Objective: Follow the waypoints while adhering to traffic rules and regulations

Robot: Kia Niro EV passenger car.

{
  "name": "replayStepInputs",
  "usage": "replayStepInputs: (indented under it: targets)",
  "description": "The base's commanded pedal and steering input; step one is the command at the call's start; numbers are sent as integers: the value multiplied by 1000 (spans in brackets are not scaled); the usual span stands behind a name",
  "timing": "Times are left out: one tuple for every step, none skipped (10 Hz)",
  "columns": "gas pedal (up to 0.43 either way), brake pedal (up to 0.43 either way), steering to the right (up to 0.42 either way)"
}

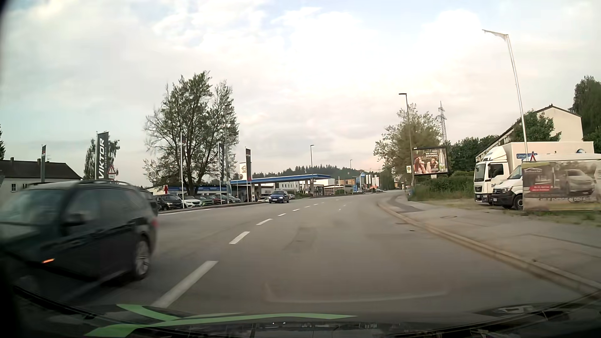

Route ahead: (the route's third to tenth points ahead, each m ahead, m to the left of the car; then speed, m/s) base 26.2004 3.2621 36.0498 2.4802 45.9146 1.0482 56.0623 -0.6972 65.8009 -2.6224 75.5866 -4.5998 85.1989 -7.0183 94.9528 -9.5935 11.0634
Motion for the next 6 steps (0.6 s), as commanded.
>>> replayStepInputs:
  targets:
    - [150, 0, 23]
    - [157, 0, 23]
    - [169, 0, 24]
    - [169, 0, 25]
    - [169, 0, 25]
    - [169, 0, 25]
